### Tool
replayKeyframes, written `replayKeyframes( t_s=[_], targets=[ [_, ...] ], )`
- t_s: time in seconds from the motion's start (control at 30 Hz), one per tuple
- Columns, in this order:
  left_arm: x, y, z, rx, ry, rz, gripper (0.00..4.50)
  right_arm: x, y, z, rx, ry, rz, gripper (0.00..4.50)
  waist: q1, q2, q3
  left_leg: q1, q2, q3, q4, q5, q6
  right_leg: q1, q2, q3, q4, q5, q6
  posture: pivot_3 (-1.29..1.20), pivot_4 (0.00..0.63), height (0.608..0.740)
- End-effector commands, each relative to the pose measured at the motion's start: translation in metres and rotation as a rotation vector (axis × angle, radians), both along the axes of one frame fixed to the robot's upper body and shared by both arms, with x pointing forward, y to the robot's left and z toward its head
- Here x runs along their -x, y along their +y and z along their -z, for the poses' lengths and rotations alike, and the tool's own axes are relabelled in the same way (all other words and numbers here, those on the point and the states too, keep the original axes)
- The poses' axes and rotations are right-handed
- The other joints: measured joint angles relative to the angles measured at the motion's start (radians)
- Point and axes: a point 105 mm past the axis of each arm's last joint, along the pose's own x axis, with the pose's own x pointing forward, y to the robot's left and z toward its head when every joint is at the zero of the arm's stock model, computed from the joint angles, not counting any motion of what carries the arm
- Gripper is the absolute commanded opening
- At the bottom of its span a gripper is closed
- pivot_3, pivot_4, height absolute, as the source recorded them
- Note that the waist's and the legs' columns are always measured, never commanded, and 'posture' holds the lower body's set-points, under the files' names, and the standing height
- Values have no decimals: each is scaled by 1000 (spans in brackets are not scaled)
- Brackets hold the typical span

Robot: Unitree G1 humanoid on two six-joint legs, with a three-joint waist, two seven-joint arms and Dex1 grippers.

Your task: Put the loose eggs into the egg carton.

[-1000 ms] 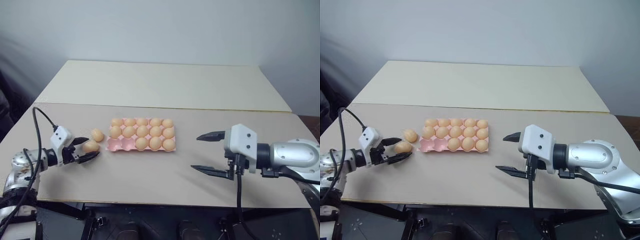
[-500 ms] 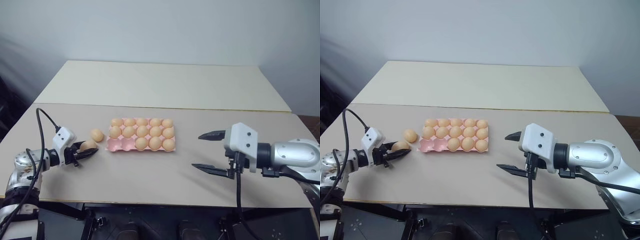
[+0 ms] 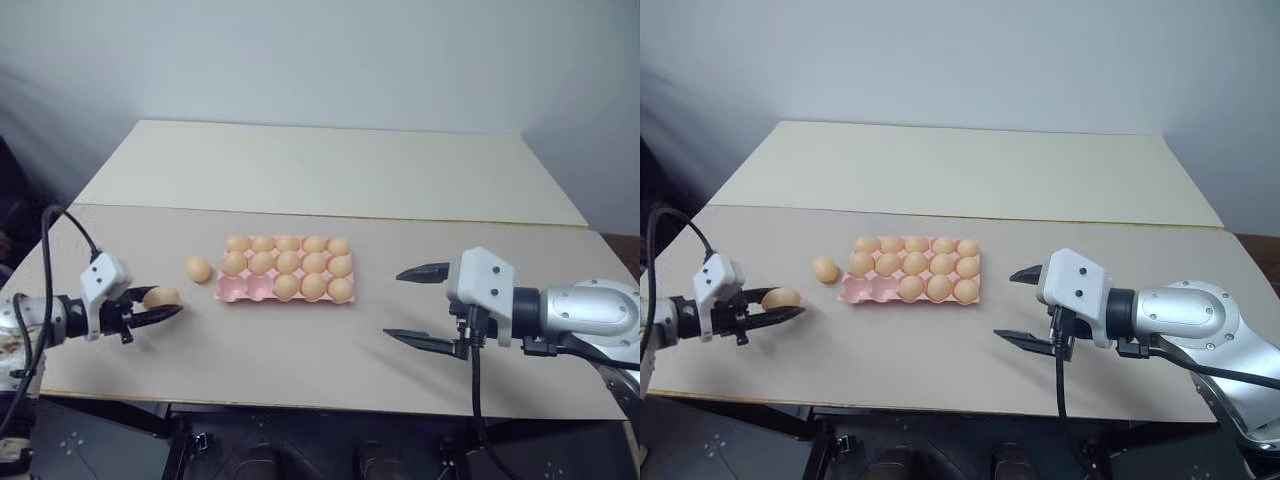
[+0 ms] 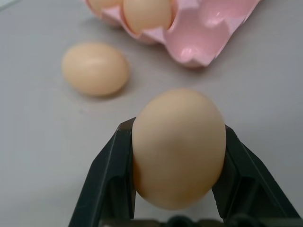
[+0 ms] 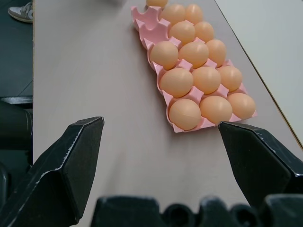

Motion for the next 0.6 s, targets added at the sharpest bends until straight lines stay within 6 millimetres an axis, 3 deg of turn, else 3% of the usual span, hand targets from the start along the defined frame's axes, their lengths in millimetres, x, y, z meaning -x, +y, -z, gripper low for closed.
replayKeyframes(
  t_s=[0.03,0.17,0.37,0.6],
  targets=[
    [-8,-18,-28,-2,-86,80,1733,2,3,-7,-1,-56,-5,4500,-1,0,0,0,0,0,0,0,0,0,0,0,0,0,0,0,150,740],
    [-19,-43,-33,39,-106,176,1733,0,4,-8,-6,-71,6,4500,-1,0,0,0,0,0,0,0,0,0,0,0,0,0,0,0,150,740],
    [-29,-78,-23,66,-49,326,1733,0,5,-7,-19,-84,38,4500,-6,0,0,-1,0,0,2,0,0,0,1,0,0,0,0,0,150,740],
    [-43,-88,-16,26,-34,374,1733,2,5,-6,-39,-97,81,4500,-7,0,0,-2,0,-1,5,-1,1,0,2,0,1,0,0,0,150,740]
  ],
)
